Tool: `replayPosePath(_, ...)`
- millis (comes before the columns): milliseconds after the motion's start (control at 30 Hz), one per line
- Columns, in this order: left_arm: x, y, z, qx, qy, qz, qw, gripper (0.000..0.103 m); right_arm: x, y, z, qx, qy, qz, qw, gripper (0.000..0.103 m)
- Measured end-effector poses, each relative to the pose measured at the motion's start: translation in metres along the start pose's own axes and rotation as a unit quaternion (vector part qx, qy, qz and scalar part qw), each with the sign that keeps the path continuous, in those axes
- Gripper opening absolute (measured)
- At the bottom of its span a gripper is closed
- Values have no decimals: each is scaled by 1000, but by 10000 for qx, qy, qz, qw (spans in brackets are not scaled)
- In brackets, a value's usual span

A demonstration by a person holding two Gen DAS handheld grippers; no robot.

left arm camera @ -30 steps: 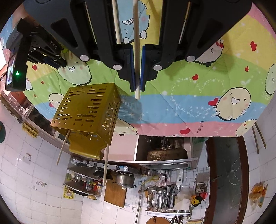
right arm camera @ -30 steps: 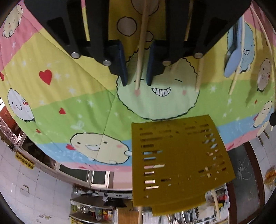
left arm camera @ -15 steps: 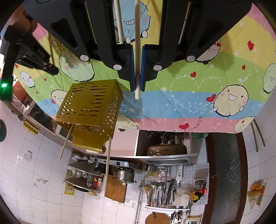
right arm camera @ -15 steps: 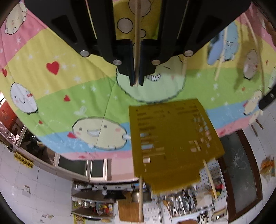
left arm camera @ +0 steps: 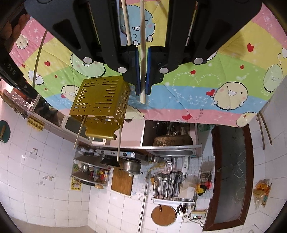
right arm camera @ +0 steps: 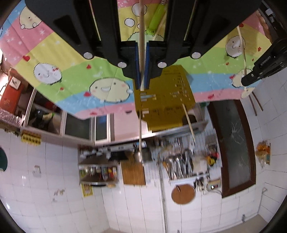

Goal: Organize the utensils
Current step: 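Lift both held chopsticks toward the yellow holder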

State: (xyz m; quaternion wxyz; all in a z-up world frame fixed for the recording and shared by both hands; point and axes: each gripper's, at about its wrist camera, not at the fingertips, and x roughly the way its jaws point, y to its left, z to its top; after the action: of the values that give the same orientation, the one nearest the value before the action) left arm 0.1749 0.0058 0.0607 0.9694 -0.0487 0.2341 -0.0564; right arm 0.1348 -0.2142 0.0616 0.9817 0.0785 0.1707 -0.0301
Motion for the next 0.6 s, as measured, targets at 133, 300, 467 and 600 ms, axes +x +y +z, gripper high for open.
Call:
replayPosePath(133,-15,2,-1,-17,-157,4,9999,5,-18,-2,0,44,-275,17,9996,5)
replayPosePath(300,-32,1,-1,8,-373,-6,9993,4,-35,-3,1,53,-531,-5,9986,5)
replayPosePath(467,-43,-2,0,34,-515,-31,9987,5,-43,-4,4,14,-632,-70,9980,5)
replayPosePath(600,-46,-3,2,59,-574,-33,9983,5,-44,-4,9,28,-704,-77,9975,5)
